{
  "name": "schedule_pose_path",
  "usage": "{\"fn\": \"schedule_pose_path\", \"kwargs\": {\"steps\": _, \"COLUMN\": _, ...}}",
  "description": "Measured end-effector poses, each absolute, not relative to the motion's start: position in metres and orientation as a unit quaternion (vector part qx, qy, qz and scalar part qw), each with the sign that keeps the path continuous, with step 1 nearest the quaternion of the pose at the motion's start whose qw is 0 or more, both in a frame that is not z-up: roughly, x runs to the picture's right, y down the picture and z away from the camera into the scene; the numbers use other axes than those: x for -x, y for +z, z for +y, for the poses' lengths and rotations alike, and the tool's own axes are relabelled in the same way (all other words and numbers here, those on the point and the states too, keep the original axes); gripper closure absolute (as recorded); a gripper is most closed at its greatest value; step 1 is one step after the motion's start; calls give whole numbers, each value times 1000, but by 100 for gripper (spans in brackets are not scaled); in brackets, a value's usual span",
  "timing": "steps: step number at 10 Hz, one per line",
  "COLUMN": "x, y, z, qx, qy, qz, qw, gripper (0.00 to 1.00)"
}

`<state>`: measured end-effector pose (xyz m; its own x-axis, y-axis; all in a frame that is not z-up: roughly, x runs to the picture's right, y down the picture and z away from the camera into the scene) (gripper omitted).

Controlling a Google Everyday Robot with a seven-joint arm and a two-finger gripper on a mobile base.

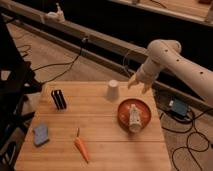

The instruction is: Place the ceramic cup over the eraser

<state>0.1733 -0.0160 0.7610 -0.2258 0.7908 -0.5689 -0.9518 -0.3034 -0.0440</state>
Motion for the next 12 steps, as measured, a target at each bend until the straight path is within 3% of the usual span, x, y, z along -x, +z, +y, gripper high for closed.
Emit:
{"fn": "schedule_pose_path", "kwargs": {"steps": 3, "x": -114, "y": 792, "z": -59, "qx": 222, "qy": 755, "qz": 119, "qw": 605, "gripper": 44}}
{"fn": "schedule_pose_path", "kwargs": {"steps": 12, "x": -81, "y": 817, "z": -67, "qx": 265, "qy": 757, "qz": 92, "qw": 590, "gripper": 44}}
